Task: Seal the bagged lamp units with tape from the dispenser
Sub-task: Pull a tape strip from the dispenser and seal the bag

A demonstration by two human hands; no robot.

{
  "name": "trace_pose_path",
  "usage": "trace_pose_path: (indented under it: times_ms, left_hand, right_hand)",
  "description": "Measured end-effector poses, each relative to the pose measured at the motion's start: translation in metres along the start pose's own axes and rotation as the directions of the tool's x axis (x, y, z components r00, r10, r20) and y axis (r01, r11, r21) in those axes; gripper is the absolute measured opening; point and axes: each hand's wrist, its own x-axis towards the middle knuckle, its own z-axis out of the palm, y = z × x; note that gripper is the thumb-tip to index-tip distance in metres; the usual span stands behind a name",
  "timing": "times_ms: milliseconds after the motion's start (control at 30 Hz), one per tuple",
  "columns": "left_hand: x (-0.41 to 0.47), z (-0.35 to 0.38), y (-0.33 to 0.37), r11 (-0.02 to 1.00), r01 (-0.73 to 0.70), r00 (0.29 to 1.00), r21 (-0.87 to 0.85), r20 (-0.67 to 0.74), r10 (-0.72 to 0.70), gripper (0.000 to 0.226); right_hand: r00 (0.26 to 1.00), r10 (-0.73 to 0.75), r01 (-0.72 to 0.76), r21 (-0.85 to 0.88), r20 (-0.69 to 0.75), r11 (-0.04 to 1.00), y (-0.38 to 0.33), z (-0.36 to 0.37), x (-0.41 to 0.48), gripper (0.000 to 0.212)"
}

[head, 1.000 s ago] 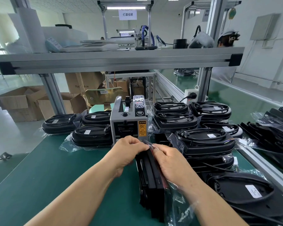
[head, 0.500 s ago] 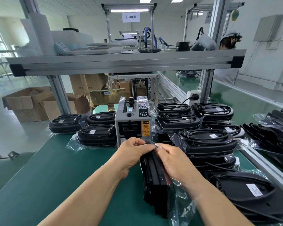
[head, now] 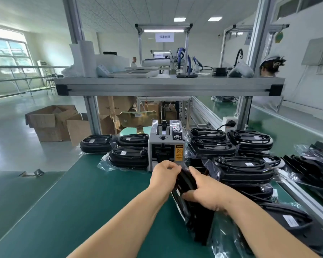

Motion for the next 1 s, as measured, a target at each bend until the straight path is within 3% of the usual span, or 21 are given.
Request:
trace_pose_path:
  times_ms: [33,100,167,233,300,333,400,500,600,667,800,900,1000]
  left_hand:
    - [-0.006,-0.007,-0.001,0.999,-0.016,1.000,0.028,-0.013,0.016,0.010]
    - [-0.020,-0.026,-0.010,0.992,-0.022,0.998,0.124,-0.060,0.029,0.044]
    - [-0.035,-0.048,-0.019,0.989,0.057,0.997,0.133,-0.055,-0.050,0.071]
    - [-0.048,-0.067,-0.029,0.983,0.176,0.972,-0.055,0.167,-0.165,0.071]
    - [-0.059,-0.082,-0.033,0.914,0.259,0.915,-0.311,0.383,-0.129,0.055]
    - [-0.062,-0.089,-0.034,0.890,0.246,0.918,-0.385,0.387,-0.086,0.049]
    - [-0.064,-0.105,-0.031,0.860,0.207,0.961,-0.467,0.260,-0.090,0.043]
    - [-0.049,-0.136,-0.036,0.837,0.165,0.982,-0.521,0.004,-0.191,0.042]
    - [-0.025,-0.180,-0.046,0.802,0.120,0.927,-0.585,-0.224,-0.302,0.034]
    - [-0.006,-0.211,-0.054,0.784,0.088,0.864,-0.614,-0.344,-0.367,0.035]
    - [0.040,-0.250,-0.072,0.819,0.056,0.803,-0.571,-0.462,-0.377,0.045]
    - [0.072,-0.268,-0.083,0.874,0.021,0.782,-0.485,-0.538,-0.316,0.055]
    - [0.097,-0.285,-0.090,0.873,0.024,0.744,-0.487,-0.574,-0.341,0.060]
  right_hand:
    - [0.999,-0.038,0.037,0.038,0.015,0.999,0.002,0.000,-0.006,0.093]
    - [0.994,-0.111,0.106,0.191,0.017,0.976,0.007,-0.003,-0.017,0.085]
    - [0.986,-0.162,0.134,0.398,0.037,0.908,0.011,-0.010,-0.022,0.076]
    - [0.964,-0.241,0.139,0.566,0.110,0.813,0.005,-0.015,-0.022,0.065]
    - [0.934,-0.300,0.122,0.617,0.193,0.778,-0.011,-0.013,-0.019,0.062]
    - [0.922,-0.319,0.115,0.631,0.221,0.767,-0.020,-0.009,-0.015,0.062]
    - [0.920,-0.335,0.111,0.685,0.203,0.720,-0.039,0.002,-0.001,0.058]
    - [0.968,-0.250,0.151,0.730,0.028,0.666,-0.062,0.020,0.024,0.065]
    - [0.994,-0.085,0.103,0.755,-0.063,0.648,-0.079,0.049,0.039,0.089]
    - [0.994,-0.033,0.094,0.705,-0.100,0.702,-0.090,0.077,0.049,0.086]
    - [0.975,-0.158,0.219,0.547,-0.157,0.808,-0.129,0.133,0.088,0.064]
    - [0.974,-0.213,0.227,0.434,-0.081,0.872,-0.165,0.158,0.122,0.070]
    - [0.978,-0.209,0.187,0.447,-0.001,0.875,-0.185,0.174,0.155,0.076]
